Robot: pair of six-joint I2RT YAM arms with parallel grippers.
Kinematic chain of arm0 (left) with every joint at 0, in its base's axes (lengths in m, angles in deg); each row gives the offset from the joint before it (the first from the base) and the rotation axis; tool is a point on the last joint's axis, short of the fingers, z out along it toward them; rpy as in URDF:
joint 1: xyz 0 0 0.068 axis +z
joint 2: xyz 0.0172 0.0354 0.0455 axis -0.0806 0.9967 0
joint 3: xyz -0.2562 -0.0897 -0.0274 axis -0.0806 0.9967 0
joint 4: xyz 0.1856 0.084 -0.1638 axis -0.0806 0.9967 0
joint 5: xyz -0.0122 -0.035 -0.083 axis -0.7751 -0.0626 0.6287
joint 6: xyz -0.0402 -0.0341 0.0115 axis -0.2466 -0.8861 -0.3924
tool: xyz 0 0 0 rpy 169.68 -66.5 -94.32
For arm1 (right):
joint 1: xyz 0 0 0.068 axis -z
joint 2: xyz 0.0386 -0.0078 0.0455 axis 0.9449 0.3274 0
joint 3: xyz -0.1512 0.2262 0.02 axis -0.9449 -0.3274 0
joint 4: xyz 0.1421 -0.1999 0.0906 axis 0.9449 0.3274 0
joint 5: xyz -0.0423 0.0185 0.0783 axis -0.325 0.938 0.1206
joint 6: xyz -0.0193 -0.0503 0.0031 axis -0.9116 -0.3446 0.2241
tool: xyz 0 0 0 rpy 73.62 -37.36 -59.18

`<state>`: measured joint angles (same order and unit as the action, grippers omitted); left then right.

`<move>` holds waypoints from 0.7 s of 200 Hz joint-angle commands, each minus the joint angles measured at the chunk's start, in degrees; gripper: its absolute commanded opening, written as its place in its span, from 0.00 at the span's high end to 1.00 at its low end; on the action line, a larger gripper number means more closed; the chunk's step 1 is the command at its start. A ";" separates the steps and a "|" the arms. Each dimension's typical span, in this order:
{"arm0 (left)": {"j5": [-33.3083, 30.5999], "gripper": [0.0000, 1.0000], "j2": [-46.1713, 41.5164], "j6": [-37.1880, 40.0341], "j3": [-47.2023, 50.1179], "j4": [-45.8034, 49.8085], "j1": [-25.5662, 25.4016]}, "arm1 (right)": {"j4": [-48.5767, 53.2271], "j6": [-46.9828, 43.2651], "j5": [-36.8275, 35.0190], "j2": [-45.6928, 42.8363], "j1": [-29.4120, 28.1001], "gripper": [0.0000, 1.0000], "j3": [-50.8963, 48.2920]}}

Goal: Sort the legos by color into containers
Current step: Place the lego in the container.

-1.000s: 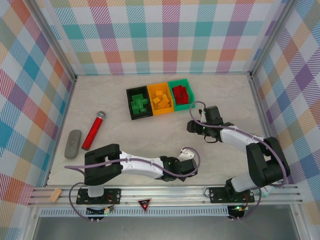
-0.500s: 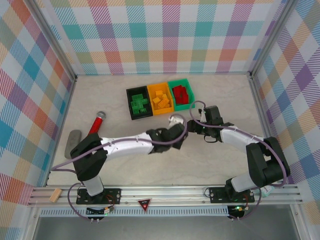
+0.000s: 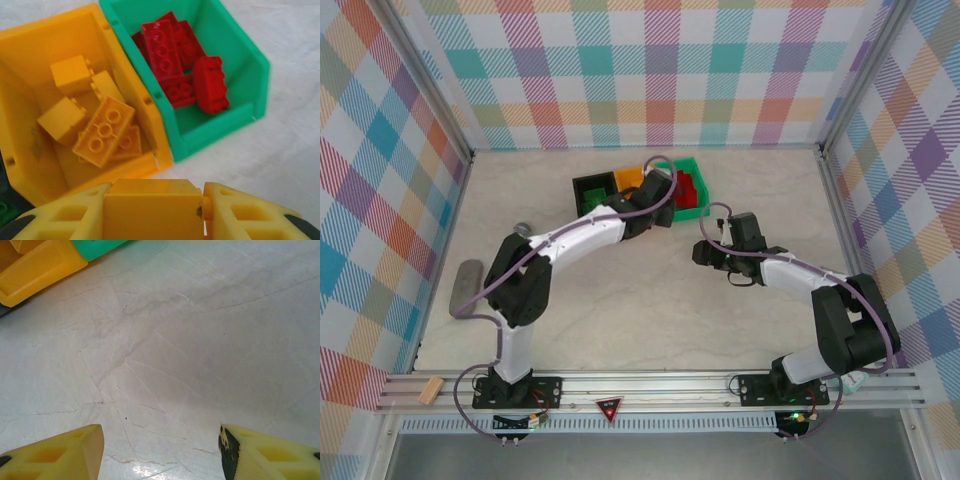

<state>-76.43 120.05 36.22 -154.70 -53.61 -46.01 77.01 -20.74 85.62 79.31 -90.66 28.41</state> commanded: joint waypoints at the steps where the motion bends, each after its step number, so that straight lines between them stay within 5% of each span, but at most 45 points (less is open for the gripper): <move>1: 1.61 0.63 3.32 3.11 -5.94 3.23 2.80 | -1.66 0.45 1.09 -0.60 0.45 0.37 -0.82; 37: -1.28 0.60 9.51 2.70 -15.51 6.41 5.73 | -1.75 0.60 1.25 -0.53 0.43 0.37 -0.75; 84: 0.09 0.33 11.42 2.65 -21.66 9.44 6.93 | -1.44 0.41 1.09 -0.40 0.48 0.37 -0.57; 140: 2.90 0.22 -6.86 -0.14 3.77 -7.70 6.93 | -1.57 0.34 0.23 -0.83 0.43 0.37 -0.58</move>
<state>-74.99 123.63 38.08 -160.74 -52.28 -39.19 76.66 -20.74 85.62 79.31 -90.66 28.41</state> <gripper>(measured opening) 0.776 0.630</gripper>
